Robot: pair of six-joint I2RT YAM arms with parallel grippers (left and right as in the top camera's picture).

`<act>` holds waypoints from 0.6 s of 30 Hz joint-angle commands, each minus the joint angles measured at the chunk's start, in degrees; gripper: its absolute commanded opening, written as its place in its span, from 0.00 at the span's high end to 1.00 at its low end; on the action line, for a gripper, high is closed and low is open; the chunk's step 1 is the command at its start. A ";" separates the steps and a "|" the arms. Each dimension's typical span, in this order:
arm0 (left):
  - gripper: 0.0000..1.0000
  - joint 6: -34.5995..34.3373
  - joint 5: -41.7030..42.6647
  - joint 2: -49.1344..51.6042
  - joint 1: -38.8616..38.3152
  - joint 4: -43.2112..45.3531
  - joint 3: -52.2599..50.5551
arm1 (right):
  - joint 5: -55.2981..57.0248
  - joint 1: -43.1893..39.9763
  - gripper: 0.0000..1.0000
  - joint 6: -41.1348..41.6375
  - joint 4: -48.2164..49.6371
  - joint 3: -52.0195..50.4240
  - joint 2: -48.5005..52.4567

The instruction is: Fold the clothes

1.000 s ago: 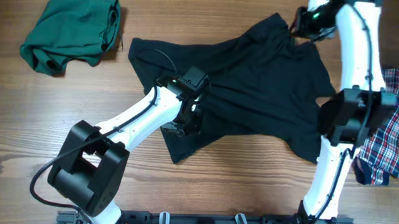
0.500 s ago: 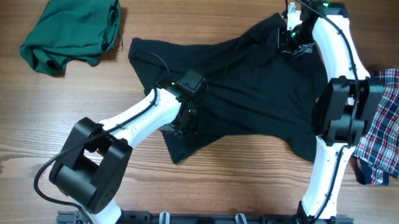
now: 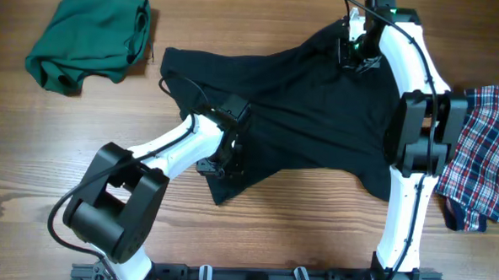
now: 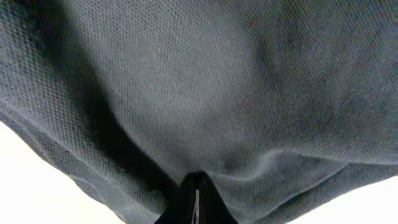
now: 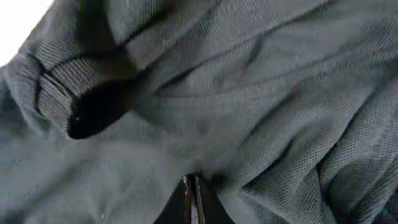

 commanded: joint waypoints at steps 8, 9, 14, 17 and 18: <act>0.96 -2.62 4.85 0.66 0.26 -0.04 -5.03 | 1.11 -0.17 0.96 0.74 1.73 -0.13 1.57; 0.96 -2.82 5.27 0.66 0.48 -0.11 -5.03 | 1.77 -0.17 0.96 1.42 1.99 -0.13 1.57; 0.96 -5.05 5.20 0.66 2.25 -2.95 -5.09 | 3.28 -0.17 0.96 1.60 2.49 -0.13 1.57; 0.96 -5.55 5.20 0.66 3.63 -4.79 -5.09 | 3.28 -0.17 0.96 1.57 2.89 -0.13 1.57; 0.96 -6.36 5.20 0.66 4.13 -5.46 -5.14 | 3.30 -0.20 0.96 1.60 3.28 -0.13 1.57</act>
